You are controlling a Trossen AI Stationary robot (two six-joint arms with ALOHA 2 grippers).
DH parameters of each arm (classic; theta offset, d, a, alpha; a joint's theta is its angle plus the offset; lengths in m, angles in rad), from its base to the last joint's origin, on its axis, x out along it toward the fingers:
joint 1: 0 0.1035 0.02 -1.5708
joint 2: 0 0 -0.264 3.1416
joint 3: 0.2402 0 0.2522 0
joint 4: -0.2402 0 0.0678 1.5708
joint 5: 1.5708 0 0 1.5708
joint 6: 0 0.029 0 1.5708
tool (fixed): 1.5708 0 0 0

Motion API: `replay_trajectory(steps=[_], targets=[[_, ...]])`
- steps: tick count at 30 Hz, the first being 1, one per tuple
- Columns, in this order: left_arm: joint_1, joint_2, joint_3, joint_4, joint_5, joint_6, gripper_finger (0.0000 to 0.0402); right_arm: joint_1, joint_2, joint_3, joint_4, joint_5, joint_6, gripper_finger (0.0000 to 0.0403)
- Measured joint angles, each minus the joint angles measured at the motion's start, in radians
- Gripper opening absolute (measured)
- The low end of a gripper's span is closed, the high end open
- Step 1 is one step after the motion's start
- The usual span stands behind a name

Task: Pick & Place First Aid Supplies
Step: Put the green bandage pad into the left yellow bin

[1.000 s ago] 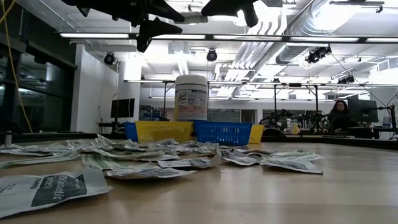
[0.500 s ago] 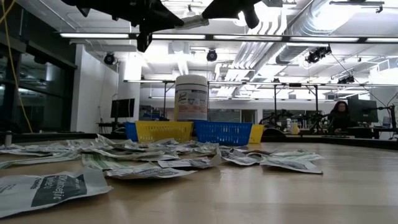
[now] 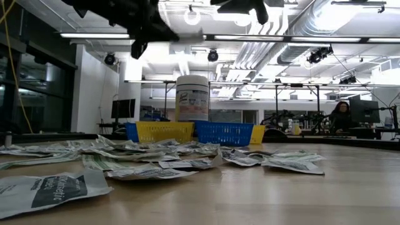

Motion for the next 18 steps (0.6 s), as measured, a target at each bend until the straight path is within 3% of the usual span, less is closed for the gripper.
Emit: replay_trajectory(steps=[4,10,18], targets=[[0.061,0.000,0.000,-0.126,-0.004,-0.014,0.0001,-0.019,-0.064,0.000,-0.078,0.004,0.013,0.0170],[0.192,0.002,0.000,-0.278,0.025,0.032,0.0000,-0.025,-0.128,0.000,-0.175,0.036,0.011,0.0179],[0.305,0.082,0.001,-0.321,0.089,0.183,0.0000,-0.024,-0.141,0.000,-0.238,0.047,0.014,0.0179]])
